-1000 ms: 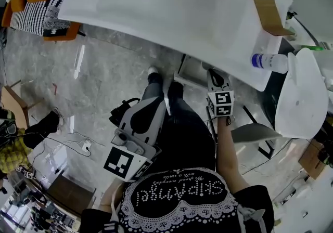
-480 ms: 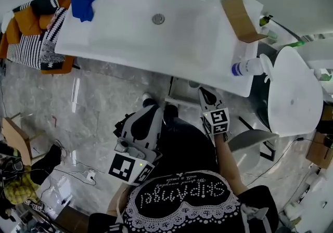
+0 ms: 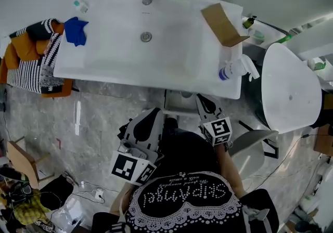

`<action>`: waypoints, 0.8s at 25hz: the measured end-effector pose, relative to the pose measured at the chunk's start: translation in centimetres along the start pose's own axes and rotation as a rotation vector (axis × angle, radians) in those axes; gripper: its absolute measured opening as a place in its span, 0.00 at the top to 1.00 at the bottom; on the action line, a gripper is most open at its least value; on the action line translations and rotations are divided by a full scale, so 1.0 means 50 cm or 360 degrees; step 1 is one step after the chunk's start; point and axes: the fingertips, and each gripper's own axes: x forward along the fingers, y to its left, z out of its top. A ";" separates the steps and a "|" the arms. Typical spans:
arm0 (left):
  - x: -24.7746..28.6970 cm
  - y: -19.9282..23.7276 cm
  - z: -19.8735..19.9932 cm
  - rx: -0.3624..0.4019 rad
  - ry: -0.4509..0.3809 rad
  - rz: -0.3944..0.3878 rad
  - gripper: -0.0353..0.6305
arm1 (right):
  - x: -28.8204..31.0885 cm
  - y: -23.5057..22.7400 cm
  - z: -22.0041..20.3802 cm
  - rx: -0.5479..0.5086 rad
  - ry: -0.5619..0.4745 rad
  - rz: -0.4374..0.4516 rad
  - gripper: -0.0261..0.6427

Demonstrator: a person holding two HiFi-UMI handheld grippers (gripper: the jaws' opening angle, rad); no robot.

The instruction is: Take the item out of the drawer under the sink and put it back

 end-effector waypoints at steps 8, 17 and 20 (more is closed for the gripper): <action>0.033 -0.042 0.000 0.0017 0.0021 -0.0172 0.94 | -0.080 -0.012 0.092 0.0015 -0.0165 -0.0147 0.93; 0.034 -0.066 -0.013 0.0128 0.0062 -0.0335 0.94 | -0.174 0.003 0.167 0.0045 -0.0356 -0.0289 0.93; 0.029 -0.072 0.002 0.0187 0.0034 -0.0379 0.94 | -0.200 0.011 0.185 0.0040 -0.0382 -0.0317 0.93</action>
